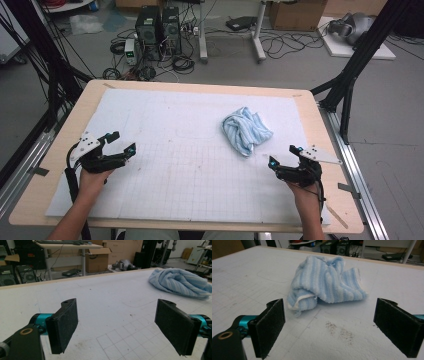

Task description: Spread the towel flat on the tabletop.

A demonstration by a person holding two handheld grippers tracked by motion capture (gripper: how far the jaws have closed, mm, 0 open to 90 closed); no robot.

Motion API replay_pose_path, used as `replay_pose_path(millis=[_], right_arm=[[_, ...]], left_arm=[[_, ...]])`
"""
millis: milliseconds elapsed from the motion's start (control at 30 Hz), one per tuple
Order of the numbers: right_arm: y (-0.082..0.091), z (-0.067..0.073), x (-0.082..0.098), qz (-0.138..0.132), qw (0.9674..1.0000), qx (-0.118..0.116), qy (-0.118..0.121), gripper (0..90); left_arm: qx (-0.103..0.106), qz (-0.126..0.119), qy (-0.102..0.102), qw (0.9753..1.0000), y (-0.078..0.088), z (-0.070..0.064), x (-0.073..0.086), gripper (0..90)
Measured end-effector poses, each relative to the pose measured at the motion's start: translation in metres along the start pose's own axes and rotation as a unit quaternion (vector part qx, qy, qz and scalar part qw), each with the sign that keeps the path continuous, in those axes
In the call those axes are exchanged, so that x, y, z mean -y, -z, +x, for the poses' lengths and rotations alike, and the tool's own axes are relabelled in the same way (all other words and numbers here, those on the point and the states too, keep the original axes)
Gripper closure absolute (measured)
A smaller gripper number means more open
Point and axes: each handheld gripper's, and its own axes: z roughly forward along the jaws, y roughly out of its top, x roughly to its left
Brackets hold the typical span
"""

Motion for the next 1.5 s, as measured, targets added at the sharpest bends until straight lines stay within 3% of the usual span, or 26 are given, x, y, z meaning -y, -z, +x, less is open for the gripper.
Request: replay_pose_path(millis=[67, 267, 367, 500, 633, 767, 800, 967, 1000, 1033, 1100, 1133, 1167, 1233, 1267, 1400, 1467, 1500], right_arm=[[0.000, 0.001, -0.001, -0.001, 1.0000, -0.002, 0.003, 9.3], [-0.004, 0.011, -0.014, 0.001, 0.9993, -0.038, 0.003, 9.5], [-0.010, 0.017, -0.023, 0.003, 0.9987, -0.046, 0.022, 10.1], [-0.020, 0.021, -0.034, 0.007, 0.9976, -0.057, 0.039, 16.5], [-0.046, 0.022, -0.055, 0.018, 0.9969, -0.061, 0.047, 20.2], [-0.064, 0.024, -0.065, 0.038, 0.9951, -0.067, 0.061, 24.4], [-0.076, 0.025, -0.071, 0.057, 0.9939, -0.067, 0.067, 29.0], [-0.109, 0.022, -0.075, 0.111, 0.9905, -0.039, 0.071, 34.9], [-0.109, 0.022, -0.075, 0.111, 0.9905, -0.039, 0.071, 34.9], [-0.115, 0.021, -0.075, 0.122, 0.9892, -0.032, 0.074, 35.1], [-0.134, 0.020, -0.071, 0.165, 0.9828, -0.018, 0.080, 43.7], [-0.134, 0.020, -0.071, 0.165, 0.9828, -0.018, 0.080, 43.7], [-0.144, 0.021, -0.067, 0.198, 0.9765, -0.002, 0.084, 54.0], [-0.146, 0.022, -0.065, 0.204, 0.9752, -0.003, 0.085, 56.9], [-0.148, 0.023, -0.063, 0.216, 0.9733, -0.006, 0.078, 65.1], [-0.145, 0.025, -0.064, 0.220, 0.9728, -0.020, 0.070, 72.7], [-0.137, 0.028, -0.067, 0.212, 0.9755, -0.041, 0.044, 73.6], [-0.137, 0.028, -0.067, 0.212, 0.9755, -0.041, 0.044, 73.6]], left_arm=[[0.000, 0.001, 0.000, 1.0000, 0.000, 0.000, 0.000, 19.1], [0.002, 0.005, 0.001, 1.0000, -0.002, 0.000, 0.002, 19.2], [0.001, 0.007, 0.005, 1.0000, -0.002, 0.001, 0.002, 19.3], [0.004, 0.008, 0.006, 0.9999, -0.004, 0.001, 0.003, 19.3], [0.006, 0.011, 0.005, 0.9999, -0.005, 0.001, 0.003, 19.5], [0.007, 0.010, 0.009, 0.9999, -0.005, 0.001, 0.004, 19.7], [0.007, 0.011, 0.009, 0.9999, -0.006, 0.002, 0.004, 19.8], [0.007, 0.011, 0.011, 0.9998, -0.006, 0.002, 0.004, 19.9], [0.008, 0.011, 0.012, 0.9998, -0.006, 0.002, 0.004, 19.9], [0.008, 0.011, 0.011, 0.9998, -0.006, 0.002, 0.004, 20.0], [0.009, 0.013, 0.011, 0.9998, -0.006, 0.002, 0.004, 20.0], [0.009, 0.013, 0.011, 0.9998, -0.006, 0.002, 0.004, 20.0], [0.009, 0.013, 0.013, 0.9998, -0.007, 0.002, 0.004, 20.1], [0.009, 0.013, 0.013, 0.9998, -0.006, 0.003, 0.004, 20.2], [0.009, 0.012, 0.014, 0.9998, -0.006, 0.003, 0.004, 20.3], [0.007, 0.010, 0.016, 0.9998, -0.006, 0.005, 0.004, 20.4], [0.005, 0.010, 0.016, 0.9998, -0.005, 0.005, 0.004, 20.4], [0.004, 0.009, 0.016, 0.9998, -0.005, 0.005, 0.004, 20.4]])
